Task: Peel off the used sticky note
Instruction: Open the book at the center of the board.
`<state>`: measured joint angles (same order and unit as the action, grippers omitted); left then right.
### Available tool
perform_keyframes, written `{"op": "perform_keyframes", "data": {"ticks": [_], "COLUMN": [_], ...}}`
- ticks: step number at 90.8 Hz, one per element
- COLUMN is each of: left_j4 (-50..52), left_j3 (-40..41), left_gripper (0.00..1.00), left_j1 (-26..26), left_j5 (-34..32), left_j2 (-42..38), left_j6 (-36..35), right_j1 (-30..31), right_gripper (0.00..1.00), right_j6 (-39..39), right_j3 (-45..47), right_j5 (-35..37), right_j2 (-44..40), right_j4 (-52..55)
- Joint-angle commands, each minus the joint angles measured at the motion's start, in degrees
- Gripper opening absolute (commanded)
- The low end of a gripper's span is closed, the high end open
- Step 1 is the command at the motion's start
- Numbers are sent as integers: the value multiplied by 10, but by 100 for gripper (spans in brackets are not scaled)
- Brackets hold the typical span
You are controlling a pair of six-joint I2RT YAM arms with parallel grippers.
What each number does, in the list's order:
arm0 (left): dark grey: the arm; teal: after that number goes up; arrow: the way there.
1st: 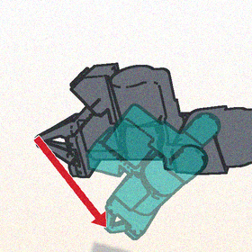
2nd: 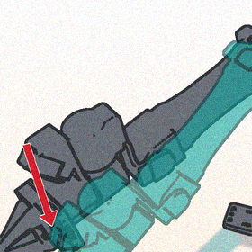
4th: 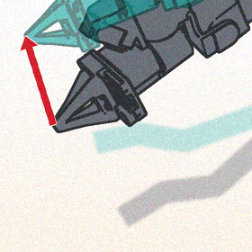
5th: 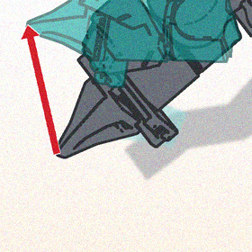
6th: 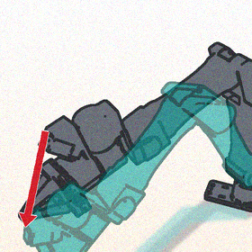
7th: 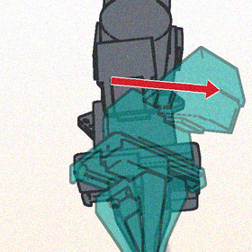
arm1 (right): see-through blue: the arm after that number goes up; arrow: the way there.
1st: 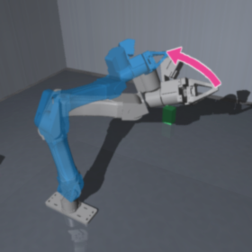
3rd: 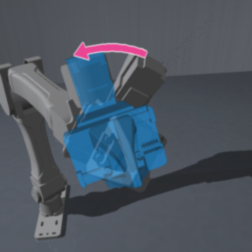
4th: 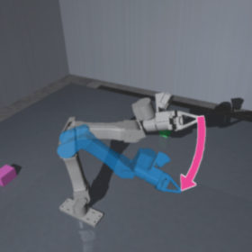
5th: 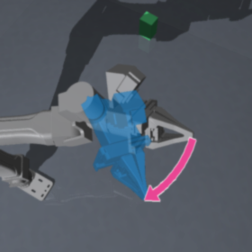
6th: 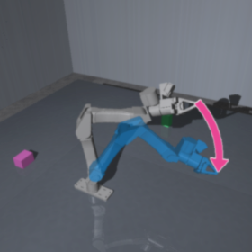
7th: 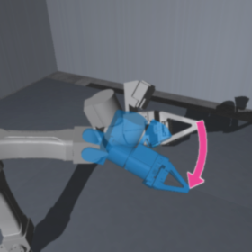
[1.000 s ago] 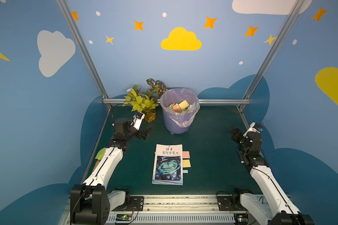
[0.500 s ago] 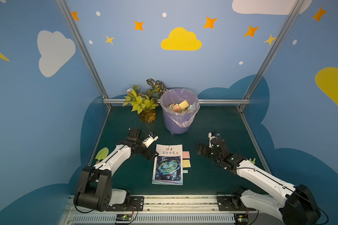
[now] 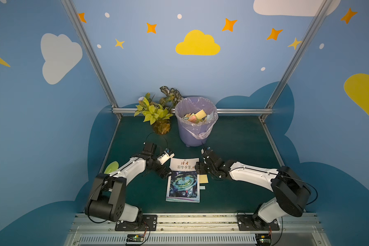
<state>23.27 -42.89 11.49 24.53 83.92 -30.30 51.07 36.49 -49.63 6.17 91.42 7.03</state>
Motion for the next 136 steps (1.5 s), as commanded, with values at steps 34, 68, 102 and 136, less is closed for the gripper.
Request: {"op": "perform_keyframes", "data": {"ticks": [34, 68, 102, 136], "left_j4": [70, 83, 96, 99], "left_j3": [-46, -52, -55, -47], "left_gripper": [84, 69, 62, 57], "left_j1": [34, 50, 64, 68], "left_j5": [-53, -74, -74, -67], "left_j2": [55, 74, 85, 73], "left_j6": [-21, -27, -38, -40], "right_j1": [16, 18, 50, 99], "right_gripper": [74, 74, 74, 71], "right_j6": [27, 36, 46, 49], "right_j3": [-26, -31, -29, -62], "right_j5": [-55, -78, -47, 21], "right_j2": [60, 60, 22, 27], "right_j4": [-44, -46, -17, 42]}}
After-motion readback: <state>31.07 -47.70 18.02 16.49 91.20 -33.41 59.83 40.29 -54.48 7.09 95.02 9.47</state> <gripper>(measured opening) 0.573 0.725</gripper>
